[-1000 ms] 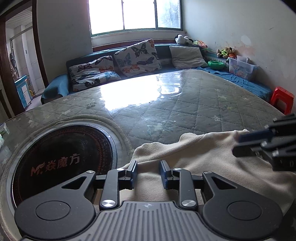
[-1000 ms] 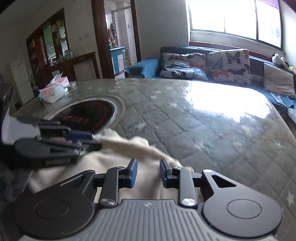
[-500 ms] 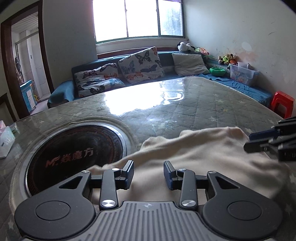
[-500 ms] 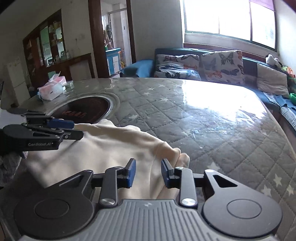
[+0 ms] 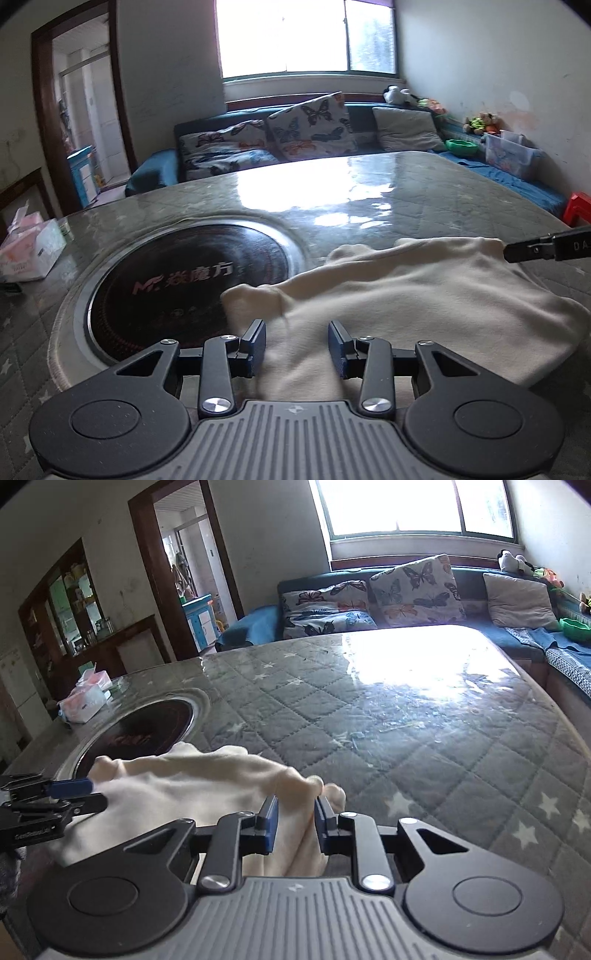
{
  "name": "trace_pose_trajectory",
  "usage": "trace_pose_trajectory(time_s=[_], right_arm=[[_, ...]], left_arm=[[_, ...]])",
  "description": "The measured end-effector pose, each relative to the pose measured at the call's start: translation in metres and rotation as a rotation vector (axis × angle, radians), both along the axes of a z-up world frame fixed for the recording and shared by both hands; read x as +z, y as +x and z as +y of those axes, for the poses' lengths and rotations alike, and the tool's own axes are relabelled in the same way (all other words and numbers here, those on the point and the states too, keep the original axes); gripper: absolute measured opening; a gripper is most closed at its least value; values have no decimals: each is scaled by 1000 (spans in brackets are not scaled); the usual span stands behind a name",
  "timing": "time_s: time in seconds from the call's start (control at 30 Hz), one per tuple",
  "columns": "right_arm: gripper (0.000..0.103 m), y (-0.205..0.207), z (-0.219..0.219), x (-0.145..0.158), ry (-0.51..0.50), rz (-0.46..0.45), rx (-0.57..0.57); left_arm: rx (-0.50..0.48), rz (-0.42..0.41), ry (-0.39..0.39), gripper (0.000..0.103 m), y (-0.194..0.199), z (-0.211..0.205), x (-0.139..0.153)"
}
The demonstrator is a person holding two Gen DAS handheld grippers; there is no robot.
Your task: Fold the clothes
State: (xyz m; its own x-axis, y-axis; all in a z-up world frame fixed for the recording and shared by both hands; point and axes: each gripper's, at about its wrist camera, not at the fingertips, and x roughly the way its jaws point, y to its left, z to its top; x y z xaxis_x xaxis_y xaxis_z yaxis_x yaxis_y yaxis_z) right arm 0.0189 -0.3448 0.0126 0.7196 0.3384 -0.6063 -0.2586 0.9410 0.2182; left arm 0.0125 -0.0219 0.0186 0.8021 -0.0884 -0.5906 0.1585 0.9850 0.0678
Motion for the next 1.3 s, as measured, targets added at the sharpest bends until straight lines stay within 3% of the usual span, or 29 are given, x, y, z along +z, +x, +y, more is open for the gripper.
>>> trace_pose_trajectory(time_s=[0.4, 0.77, 0.93, 1.1, 1.23, 1.3], right_arm=[[21, 10, 2, -10, 17, 15, -30], [23, 15, 5, -14, 26, 13, -38], [3, 2, 19, -4, -84, -75, -23], [3, -17, 48, 11, -324, -202, 3], [4, -7, 51, -5, -364, -144, -21], [11, 1, 37, -7, -276, -109, -78]], left_arm=[[110, 22, 11, 40, 28, 22, -5], [105, 4, 54, 40, 24, 17, -10], [100, -8, 82, 40, 23, 14, -11], [99, -14, 96, 40, 22, 12, -11], [102, -15, 100, 41, 22, 12, -12], [102, -17, 103, 43, 21, 12, -11]])
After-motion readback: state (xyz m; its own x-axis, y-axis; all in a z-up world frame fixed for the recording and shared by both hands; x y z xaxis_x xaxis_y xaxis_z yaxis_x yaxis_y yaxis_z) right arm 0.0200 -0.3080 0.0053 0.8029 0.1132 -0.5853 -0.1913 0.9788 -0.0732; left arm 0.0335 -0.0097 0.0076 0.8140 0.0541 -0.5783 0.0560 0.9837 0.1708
